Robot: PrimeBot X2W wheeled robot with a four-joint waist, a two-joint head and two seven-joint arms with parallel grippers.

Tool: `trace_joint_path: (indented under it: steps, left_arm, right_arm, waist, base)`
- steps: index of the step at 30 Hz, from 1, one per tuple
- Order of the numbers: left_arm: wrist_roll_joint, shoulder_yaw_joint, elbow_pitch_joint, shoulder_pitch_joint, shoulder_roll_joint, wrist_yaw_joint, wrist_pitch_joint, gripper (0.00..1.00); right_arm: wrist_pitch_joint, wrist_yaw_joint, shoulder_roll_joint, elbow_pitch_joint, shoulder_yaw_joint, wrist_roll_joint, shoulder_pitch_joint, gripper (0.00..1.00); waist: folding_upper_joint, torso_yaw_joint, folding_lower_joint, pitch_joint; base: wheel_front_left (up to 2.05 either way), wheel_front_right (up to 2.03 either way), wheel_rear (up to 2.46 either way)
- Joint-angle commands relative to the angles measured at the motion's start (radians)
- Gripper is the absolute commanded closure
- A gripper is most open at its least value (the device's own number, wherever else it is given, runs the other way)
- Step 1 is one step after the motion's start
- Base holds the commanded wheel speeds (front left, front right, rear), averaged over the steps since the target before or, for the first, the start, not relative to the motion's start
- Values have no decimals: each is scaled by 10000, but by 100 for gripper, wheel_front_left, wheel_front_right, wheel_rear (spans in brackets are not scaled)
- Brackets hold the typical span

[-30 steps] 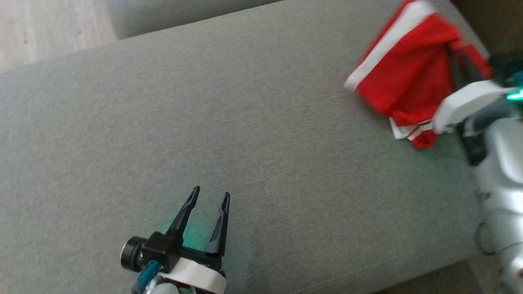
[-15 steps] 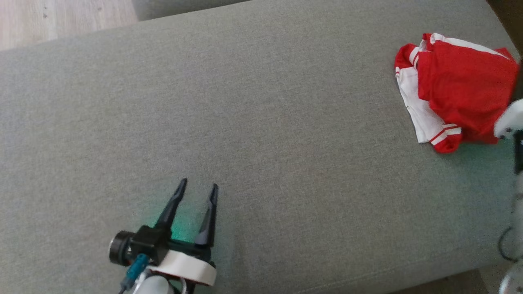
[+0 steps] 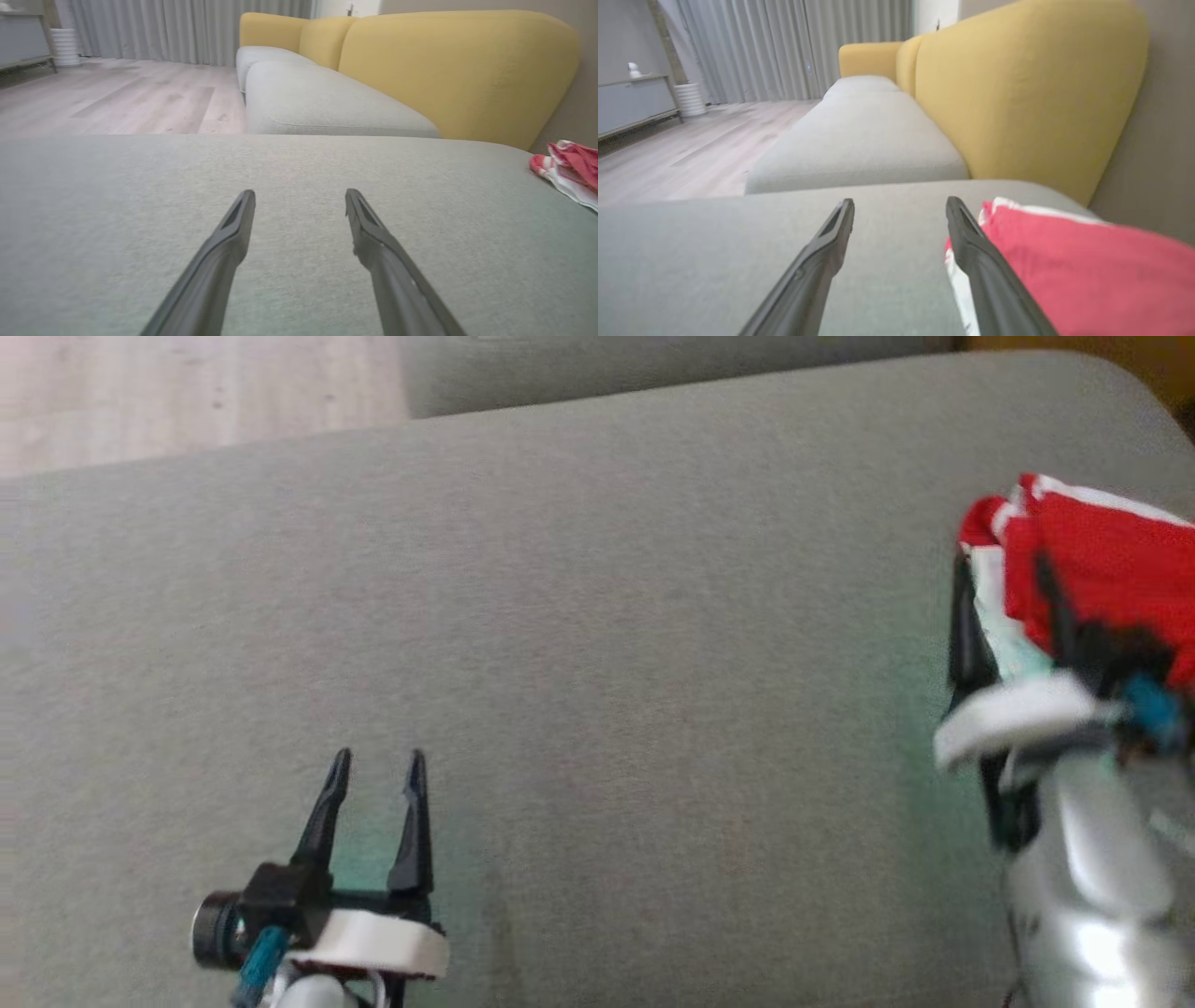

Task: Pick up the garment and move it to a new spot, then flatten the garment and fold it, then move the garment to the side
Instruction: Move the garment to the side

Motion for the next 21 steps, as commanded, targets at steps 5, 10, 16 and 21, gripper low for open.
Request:
trace_joint_path:
  steps: [5,10,16,21]
  left_arm:
    - [-110,654,-88,238,28,196,-95,0]
    - [-116,899,-60,454,28,296,-95,0]
    - [-180,1115,-24,652,28,299,-95,0]
    - [-329,1382,23,786,28,278,-95,0]
  right_arm:
    - [-105,-7,166,-1230,857,1125,1522,0]
    - [-105,-7,169,-1526,1058,1801,2503,0]
    - [-106,-7,170,-1607,1230,1927,3045,0]
    - [-106,-7,170,-1609,1411,2055,3287,0]
  waist:
    - [0,1043,1,-579]
    - [0,1554,1,-803]
    - [0,1834,1,-1050]
    - [0,1887,1,-1265]
  base:
    - [0,0,0]
    - [0,0,0]
    - [0,0,0]
    - [0,0,0]
